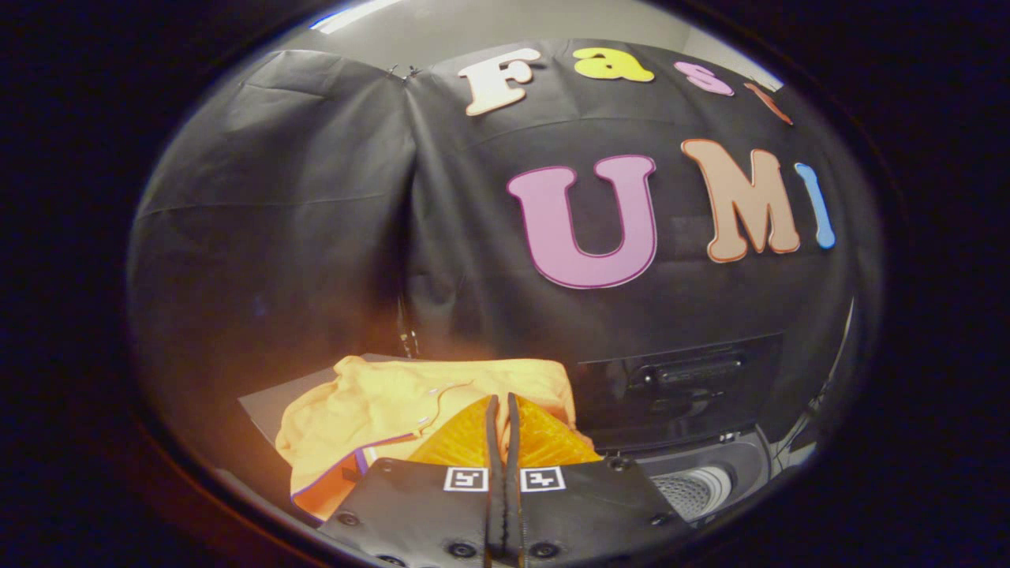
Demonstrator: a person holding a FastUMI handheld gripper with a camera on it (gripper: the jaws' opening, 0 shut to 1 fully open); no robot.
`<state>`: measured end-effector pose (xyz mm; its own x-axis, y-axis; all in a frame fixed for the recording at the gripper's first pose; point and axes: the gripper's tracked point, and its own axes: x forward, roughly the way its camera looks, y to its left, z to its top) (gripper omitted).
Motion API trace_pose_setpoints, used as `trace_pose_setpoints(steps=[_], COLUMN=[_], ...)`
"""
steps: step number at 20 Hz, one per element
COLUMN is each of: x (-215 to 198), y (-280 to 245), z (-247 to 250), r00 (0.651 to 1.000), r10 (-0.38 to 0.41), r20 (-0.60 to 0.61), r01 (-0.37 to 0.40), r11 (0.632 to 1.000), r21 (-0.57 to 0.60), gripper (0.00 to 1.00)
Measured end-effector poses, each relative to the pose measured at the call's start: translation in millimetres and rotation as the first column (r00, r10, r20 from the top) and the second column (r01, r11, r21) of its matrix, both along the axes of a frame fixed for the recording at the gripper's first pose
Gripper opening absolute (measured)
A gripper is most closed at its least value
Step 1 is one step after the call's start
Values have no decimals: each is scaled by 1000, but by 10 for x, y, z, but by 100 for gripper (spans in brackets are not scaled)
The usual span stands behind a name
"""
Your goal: Put the clothes into the washing machine and then close the washing machine lid.
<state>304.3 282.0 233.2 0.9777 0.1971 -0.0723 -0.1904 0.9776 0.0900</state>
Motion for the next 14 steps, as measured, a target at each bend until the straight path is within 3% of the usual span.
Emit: trace_pose_setpoints(steps=[14], x=[162], y=[-1464], z=[-13], r00=[959], r10=[-285], r20=[4], r01=[284], r11=[954], r21=[-98], gripper=[0])
